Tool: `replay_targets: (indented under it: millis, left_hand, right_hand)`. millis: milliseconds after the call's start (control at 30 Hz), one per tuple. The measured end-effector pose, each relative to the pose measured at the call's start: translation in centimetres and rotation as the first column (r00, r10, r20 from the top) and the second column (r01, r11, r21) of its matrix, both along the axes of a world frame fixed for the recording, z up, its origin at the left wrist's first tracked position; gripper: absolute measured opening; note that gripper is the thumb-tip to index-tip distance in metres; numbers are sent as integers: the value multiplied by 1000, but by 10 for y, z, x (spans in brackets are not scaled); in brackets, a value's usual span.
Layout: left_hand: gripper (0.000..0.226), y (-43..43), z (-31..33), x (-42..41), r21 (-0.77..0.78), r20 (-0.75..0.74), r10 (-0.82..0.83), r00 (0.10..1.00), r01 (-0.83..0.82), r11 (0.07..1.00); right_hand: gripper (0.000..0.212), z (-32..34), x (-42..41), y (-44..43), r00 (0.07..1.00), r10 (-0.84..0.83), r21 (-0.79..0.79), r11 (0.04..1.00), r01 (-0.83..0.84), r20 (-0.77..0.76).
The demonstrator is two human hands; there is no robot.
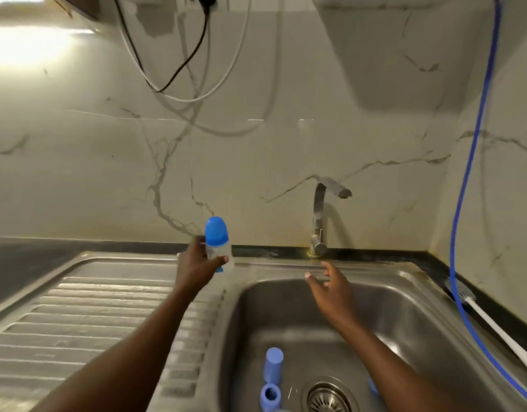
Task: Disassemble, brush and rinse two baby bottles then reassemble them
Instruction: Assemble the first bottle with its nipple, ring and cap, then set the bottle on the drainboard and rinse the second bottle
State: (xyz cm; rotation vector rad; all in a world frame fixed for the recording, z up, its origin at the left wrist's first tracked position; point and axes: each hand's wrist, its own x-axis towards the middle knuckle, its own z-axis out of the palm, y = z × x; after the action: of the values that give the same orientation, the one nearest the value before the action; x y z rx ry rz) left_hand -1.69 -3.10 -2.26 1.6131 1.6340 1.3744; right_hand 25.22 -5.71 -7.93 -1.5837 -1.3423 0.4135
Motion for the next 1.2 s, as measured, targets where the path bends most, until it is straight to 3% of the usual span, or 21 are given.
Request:
replay_targets:
  millis: [167,800,1067,1200]
  left_hand:
    - [59,12,-2,-37,-56,-30,36,999,-38,998]
    - [62,43,-35,-26,-18,-9,27,1000,-27,999]
    - [82,47,-41,-23,-22,-21,12,1000,-12,1000]
    - [87,36,-48,-17,41,4,169,986,-169,985]
  right_hand:
    - [55,0,-18,7,1000,15,-11,1000,-15,2]
    - [40,-20,-16,9,997,65,-43,997,-66,-34]
    - [32,-43,-13,-1,976,15,-47,999,-25,-215]
    - [35,-46,-11,-5,991,-7,-101,995,-7,-133]
